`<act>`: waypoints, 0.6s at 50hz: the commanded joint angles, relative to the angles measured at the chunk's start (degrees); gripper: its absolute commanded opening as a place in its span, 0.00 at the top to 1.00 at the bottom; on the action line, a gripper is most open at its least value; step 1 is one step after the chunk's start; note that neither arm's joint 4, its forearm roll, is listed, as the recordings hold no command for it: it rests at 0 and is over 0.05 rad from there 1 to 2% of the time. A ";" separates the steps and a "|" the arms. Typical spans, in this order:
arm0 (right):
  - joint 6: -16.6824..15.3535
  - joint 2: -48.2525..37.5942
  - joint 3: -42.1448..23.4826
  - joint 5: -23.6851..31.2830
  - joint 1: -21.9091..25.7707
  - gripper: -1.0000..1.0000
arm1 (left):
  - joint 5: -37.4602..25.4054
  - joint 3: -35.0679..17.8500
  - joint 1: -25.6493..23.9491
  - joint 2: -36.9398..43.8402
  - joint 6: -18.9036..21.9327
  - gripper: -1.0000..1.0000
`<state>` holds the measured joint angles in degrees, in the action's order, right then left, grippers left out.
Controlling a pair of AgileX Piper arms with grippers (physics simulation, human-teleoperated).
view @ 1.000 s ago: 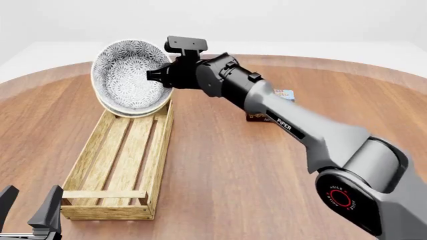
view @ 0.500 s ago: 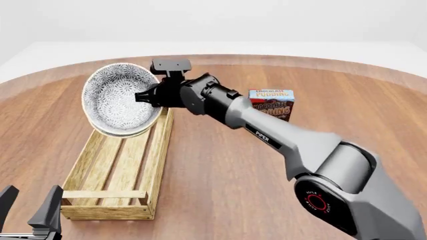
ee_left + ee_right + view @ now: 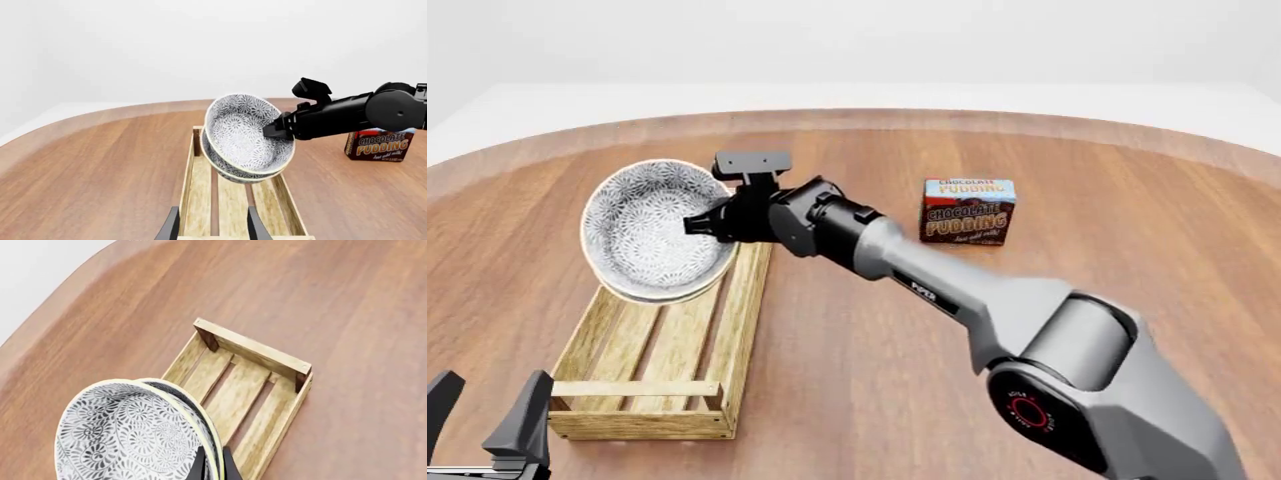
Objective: Stack the left bowl on the right bowl and place them in the tray.
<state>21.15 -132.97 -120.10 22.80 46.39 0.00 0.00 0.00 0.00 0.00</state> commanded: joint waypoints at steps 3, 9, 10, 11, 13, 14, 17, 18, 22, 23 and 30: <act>-0.01 -1.44 -1.54 -0.47 0.72 1.00 | 0.00 0.00 0.00 0.00 0.00 0.00; -0.20 -2.87 -2.77 -0.08 1.03 1.00 | 0.00 0.00 0.00 0.00 0.00 0.00; -0.32 -3.04 -3.01 0.02 1.02 1.00 | 0.00 0.00 0.00 0.00 0.00 0.00; -0.39 -3.25 -3.32 0.22 0.93 1.00 | 0.00 0.00 0.00 0.00 0.00 0.00; -0.29 -3.47 -3.56 0.33 1.01 1.00 | 0.00 0.00 0.00 0.00 0.00 0.00; -0.44 -3.59 -3.68 0.40 1.02 1.00 | 0.00 0.00 0.00 0.00 0.00 0.00; -0.54 -4.10 -4.01 0.50 1.12 1.00 | 0.00 0.00 0.00 0.00 0.00 0.00; -0.57 -4.18 -4.06 0.50 1.16 1.00 | 0.00 0.00 0.00 0.00 0.00 0.00; -0.65 -4.40 -4.15 0.59 1.23 1.00 | 0.00 0.00 0.00 0.00 0.00 0.00; -0.64 -4.48 -4.08 0.51 1.16 1.00 | 0.00 0.00 0.00 0.00 0.00 0.00; -0.80 -5.23 -4.48 0.69 1.21 1.00 | 0.00 0.00 0.00 0.00 0.00 0.00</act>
<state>20.34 -137.79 -123.29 23.45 47.50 0.00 0.00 0.00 0.00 0.00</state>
